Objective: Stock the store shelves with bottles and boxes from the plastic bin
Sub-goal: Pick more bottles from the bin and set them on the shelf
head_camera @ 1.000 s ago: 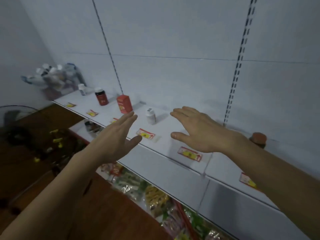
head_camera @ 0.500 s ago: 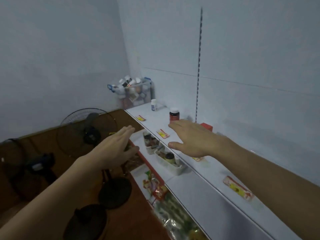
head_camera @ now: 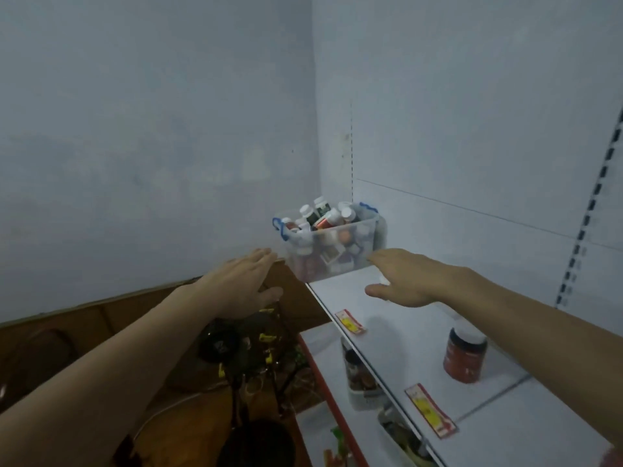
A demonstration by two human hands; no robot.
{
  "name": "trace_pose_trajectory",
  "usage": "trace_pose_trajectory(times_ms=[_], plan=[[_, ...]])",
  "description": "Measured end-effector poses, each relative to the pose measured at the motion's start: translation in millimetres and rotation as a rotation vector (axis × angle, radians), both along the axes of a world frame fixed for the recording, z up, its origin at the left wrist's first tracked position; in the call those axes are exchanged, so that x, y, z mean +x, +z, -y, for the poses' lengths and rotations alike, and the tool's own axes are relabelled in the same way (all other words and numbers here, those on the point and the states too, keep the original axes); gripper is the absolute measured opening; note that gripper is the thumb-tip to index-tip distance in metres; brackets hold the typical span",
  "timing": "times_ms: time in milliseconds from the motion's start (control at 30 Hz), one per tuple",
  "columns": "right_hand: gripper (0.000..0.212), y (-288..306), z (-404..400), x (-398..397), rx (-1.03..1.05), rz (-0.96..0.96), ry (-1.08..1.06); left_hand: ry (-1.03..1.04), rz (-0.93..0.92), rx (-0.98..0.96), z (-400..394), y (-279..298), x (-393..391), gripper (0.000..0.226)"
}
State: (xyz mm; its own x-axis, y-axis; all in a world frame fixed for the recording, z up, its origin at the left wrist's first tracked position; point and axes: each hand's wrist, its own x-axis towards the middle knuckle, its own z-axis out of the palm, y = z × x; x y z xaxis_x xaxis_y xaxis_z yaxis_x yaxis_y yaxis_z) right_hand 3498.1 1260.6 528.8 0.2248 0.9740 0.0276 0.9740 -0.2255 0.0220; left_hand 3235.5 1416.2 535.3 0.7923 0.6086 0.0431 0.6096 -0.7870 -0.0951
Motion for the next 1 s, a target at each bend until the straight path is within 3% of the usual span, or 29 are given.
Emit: trace_pose_trajectory(times_ms=[133,267,433,600,733,833,1000], plan=[[0.066,7,-83,23,0.029,-0.057,-0.001,0.017,0.006,0.005,-73,2,26,0.077],[0.031,12,-163,43,0.020,-0.044,0.029,-0.025,0.043,-0.001,-136,3,61,0.068],[0.055,1,-269,59,0.115,-0.079,0.020,-0.116,0.116,-0.031,-229,-7,110,0.060],[0.037,-11,-362,82,0.162,-0.144,-0.067,-0.211,0.119,-0.101,-331,-13,160,0.053],[0.038,-14,-422,100,0.316,-0.175,-0.130,-0.250,0.119,-0.152,-400,-23,201,0.057],[0.042,-20,-452,109,0.378,-0.185,-0.147,-0.239,0.255,-0.238,-427,-37,229,0.054],[0.044,-48,-478,126,0.361,-0.243,-0.180,-0.180,0.668,-0.408,-433,-58,265,0.036]])
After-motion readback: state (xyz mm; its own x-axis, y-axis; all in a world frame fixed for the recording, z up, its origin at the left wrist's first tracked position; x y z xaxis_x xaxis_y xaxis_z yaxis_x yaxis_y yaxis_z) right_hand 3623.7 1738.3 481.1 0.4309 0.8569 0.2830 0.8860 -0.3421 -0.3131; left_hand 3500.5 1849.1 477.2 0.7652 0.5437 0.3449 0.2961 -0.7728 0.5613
